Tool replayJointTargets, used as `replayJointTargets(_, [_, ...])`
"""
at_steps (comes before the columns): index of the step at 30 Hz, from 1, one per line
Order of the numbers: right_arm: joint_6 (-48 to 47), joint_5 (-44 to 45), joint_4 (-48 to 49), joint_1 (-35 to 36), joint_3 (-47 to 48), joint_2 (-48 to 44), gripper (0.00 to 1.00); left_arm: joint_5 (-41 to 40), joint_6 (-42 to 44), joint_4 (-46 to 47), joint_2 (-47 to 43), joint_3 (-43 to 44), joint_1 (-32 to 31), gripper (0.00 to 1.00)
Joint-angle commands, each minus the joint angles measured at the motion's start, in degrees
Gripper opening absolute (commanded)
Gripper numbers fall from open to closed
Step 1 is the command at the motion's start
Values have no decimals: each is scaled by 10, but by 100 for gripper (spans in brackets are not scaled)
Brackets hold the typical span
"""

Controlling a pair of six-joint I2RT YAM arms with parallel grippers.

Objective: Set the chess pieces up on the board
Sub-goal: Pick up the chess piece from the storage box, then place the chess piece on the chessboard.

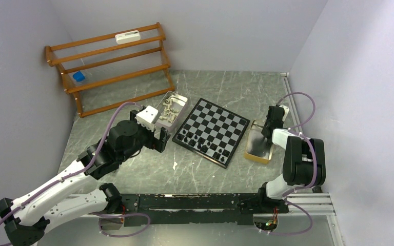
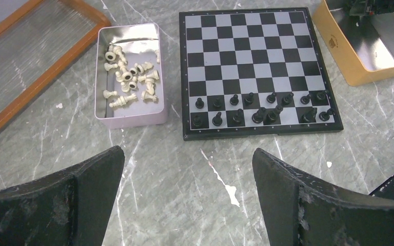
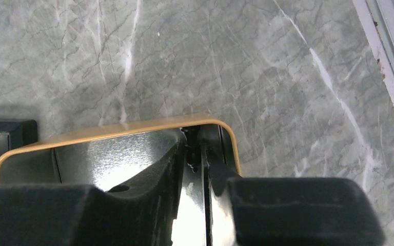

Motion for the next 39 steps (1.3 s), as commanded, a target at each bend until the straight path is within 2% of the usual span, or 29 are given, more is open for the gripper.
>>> replayJointTargets(1, [-10, 17, 23, -3, -8, 12, 20, -14, 8, -1, -6, -3, 3, 100])
replayJointTargets(5, [-8, 13, -9, -3, 2, 0, 6, -17, 7, -1, -6, -3, 3, 100])
replayJointTargets(8, [-8, -4, -66, -3, 27, -26, 0, -19, 8, -2, -5, -4, 3, 100])
replayJointTargets(16, [8, -18, -205, -2, 81, -74, 0, -25, 13, -3, -5, -4, 3, 100])
replayJointTargets(23, [26, -169, -294, 16, 150, -128, 0, -28, 14, -1, 4, -7, 3, 100])
replayJointTargets(27, [20, -253, -347, 57, 196, -126, 0, -28, -2, 3, 9, -10, 3, 100])
replayJointTargets(31, [-8, -302, -414, 144, 249, -106, 0, -38, -57, 0, 27, -4, 3, 100])
replayJointTargets(34, [-10, -337, -407, 223, 250, -140, 0, -9, -111, -15, 48, 23, 3, 100])
replayJointTargets(39, [1, -439, -372, 277, 227, -182, 0, 45, -173, -24, 111, 80, 6, 100])
